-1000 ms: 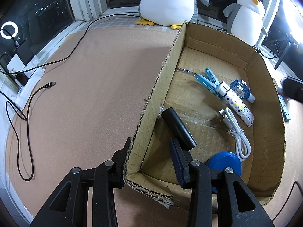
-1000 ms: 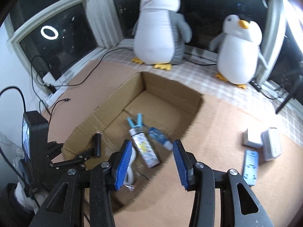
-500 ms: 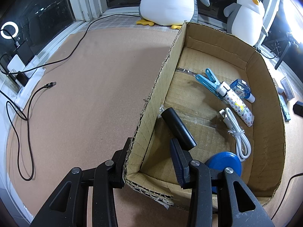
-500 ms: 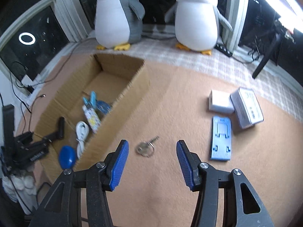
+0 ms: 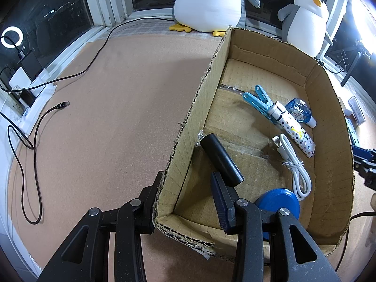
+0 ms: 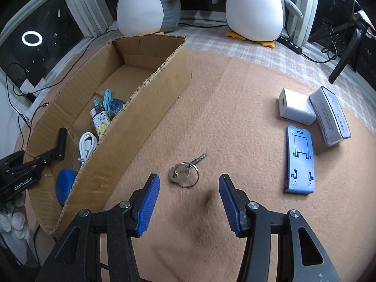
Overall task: Organize rigid objects
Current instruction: 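Grasp the silver key ring with the right tool, then carry the key ring into the box and open the right tool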
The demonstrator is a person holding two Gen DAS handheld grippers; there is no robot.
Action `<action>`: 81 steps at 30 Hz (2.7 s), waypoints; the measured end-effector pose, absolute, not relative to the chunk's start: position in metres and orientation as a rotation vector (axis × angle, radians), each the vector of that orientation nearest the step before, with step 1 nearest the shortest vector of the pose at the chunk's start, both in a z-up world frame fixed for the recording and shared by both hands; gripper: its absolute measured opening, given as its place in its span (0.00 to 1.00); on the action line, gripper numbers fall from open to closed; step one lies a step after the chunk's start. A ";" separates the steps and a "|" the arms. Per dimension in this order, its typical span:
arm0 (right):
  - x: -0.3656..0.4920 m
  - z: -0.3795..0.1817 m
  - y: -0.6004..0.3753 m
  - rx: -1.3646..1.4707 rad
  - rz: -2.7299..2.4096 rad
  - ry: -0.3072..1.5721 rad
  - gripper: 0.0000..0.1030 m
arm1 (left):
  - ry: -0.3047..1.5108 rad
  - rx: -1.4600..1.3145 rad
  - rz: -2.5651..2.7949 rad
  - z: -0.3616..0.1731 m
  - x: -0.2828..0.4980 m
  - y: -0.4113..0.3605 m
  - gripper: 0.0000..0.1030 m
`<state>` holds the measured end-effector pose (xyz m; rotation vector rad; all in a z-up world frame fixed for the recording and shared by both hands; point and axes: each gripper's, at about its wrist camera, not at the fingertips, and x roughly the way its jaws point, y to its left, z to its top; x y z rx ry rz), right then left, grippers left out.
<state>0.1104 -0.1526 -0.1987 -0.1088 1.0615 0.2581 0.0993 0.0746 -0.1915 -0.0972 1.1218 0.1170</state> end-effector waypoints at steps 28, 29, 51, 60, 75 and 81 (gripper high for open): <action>0.104 -0.204 -0.148 -0.156 0.285 1.042 0.03 | 1.121 -0.097 0.117 -0.192 0.099 0.075 0.40; 0.103 -0.203 -0.148 -0.156 0.288 1.042 0.03 | 1.121 -0.097 0.117 -0.192 0.099 0.075 0.40; 0.092 -0.119 -0.126 -0.140 0.343 0.851 0.02 | 1.121 -0.099 0.116 -0.191 0.099 0.075 0.40; 0.121 -0.108 -0.095 -0.128 0.377 0.816 0.02 | 1.120 -0.099 0.116 -0.191 0.099 0.075 0.40; 0.164 -0.131 -0.079 -0.129 0.353 0.867 0.02 | 1.120 -0.099 0.116 -0.191 0.099 0.075 0.41; 0.170 -0.141 -0.080 -0.133 0.340 0.892 0.02 | 1.120 -0.099 0.116 -0.191 0.099 0.076 0.40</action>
